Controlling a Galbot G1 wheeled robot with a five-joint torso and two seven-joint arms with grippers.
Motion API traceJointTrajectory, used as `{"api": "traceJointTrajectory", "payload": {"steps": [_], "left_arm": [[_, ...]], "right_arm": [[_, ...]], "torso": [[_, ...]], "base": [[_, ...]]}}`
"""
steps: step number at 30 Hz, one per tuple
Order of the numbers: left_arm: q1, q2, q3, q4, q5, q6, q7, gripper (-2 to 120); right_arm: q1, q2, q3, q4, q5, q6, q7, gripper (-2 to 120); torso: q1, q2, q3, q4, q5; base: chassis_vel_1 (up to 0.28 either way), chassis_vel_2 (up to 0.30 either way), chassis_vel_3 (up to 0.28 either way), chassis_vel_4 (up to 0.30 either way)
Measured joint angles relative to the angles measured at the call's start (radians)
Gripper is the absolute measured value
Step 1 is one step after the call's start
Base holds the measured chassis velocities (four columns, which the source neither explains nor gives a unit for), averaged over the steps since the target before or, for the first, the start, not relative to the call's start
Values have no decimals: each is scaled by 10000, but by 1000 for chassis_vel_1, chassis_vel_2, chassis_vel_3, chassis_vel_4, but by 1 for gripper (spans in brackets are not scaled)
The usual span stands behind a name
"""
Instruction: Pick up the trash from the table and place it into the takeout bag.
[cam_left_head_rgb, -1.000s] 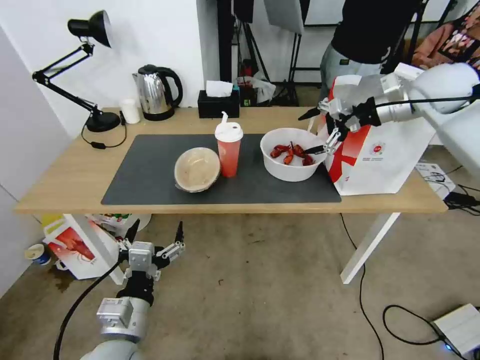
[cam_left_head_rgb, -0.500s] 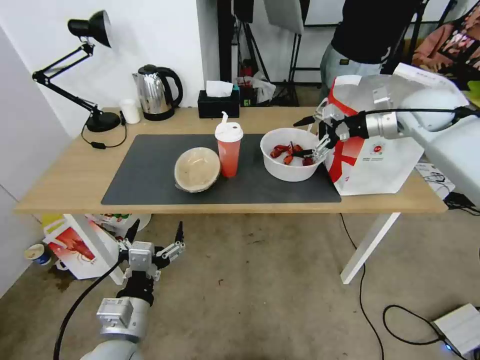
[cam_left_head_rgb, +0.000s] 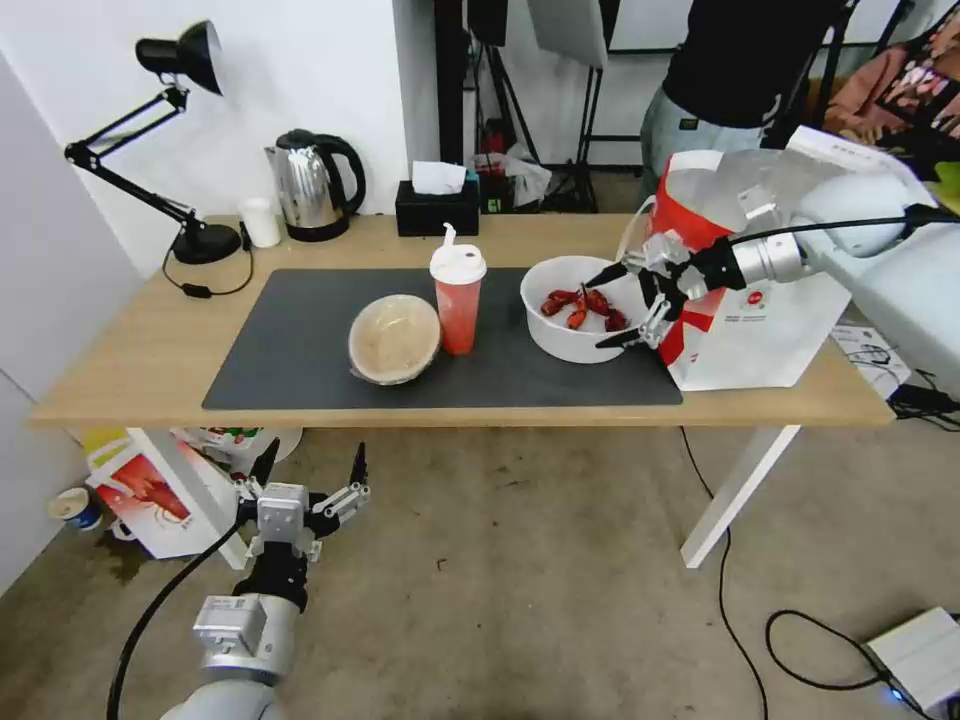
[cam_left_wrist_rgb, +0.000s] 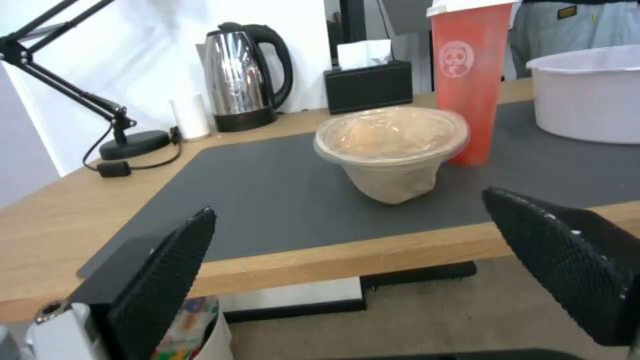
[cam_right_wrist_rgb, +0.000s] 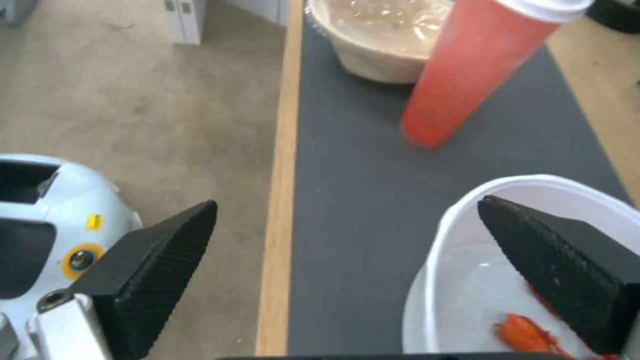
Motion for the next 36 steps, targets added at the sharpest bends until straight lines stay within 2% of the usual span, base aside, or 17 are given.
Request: {"api": "traceJointTrajectory", "payload": {"steps": [11,36], "left_arm": [[0,0,0,0,0,0,0,100],[0,0,0,0,0,0,0,100]], "right_arm": [[419,145,-610,-197,-241,114,-78,100],[477,734,-846,-1433,-1160,396,-400,100]], "torso": [[0,0,0,2,-2],[0,0,0,1,-1]], "base": [[0,0,0,0],[0,0,0,0]]}}
